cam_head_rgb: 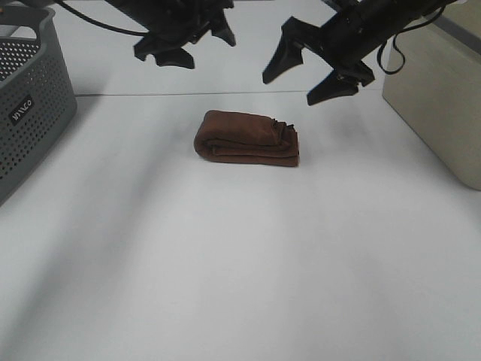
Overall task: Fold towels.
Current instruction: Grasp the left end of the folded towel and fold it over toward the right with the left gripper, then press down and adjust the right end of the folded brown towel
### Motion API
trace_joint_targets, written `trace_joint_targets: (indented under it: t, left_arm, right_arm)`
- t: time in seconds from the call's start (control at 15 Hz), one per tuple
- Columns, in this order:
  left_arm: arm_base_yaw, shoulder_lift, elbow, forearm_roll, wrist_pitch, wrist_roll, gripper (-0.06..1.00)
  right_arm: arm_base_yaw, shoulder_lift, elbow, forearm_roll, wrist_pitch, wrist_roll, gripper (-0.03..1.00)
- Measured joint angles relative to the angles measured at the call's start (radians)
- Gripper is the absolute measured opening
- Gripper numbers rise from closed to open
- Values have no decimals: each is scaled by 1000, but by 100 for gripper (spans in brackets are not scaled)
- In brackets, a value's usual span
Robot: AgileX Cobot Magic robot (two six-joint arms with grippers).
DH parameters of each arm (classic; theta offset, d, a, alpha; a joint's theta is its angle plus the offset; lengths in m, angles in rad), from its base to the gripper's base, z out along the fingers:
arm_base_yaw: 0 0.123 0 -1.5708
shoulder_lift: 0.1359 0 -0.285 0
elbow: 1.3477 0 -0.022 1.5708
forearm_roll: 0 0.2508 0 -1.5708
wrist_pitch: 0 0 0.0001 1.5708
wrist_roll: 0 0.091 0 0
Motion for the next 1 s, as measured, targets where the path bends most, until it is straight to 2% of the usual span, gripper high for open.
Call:
trace_joint_targets:
  t: [0.13, 0.2, 0.27, 0.33, 0.47, 0.6, 0.67, 0.8, 1.0]
  left_arm:
    - [57, -9, 0, 28, 36, 0, 76]
    - [82, -10, 0, 31, 51, 0, 76]
    - [103, -10, 0, 37, 71, 0, 76]
    - [118, -10, 0, 44, 77, 0, 76]
    - [128, -10, 0, 64, 93, 0, 76]
    - [128, -10, 0, 78, 91, 0, 76]
    - [128, -10, 0, 82, 87, 0, 76]
    - [128, -10, 0, 83, 84, 0, 76]
    - [128, -10, 0, 110, 83, 0, 76]
  right_arm:
    - [0, 37, 0, 268, -4, -152, 86]
    - [0, 54, 0, 312, -2, -186, 86]
    - [0, 105, 0, 435, 5, -259, 86]
    - [0, 139, 0, 487, 5, -284, 86]
    - [0, 187, 0, 501, 4, -291, 86]
    - [0, 243, 0, 455, -12, -247, 86]
    - [0, 263, 0, 370, -51, -177, 86]
    - [0, 261, 0, 296, -74, -90, 86]
    - [0, 225, 0, 241, -69, -66, 86]
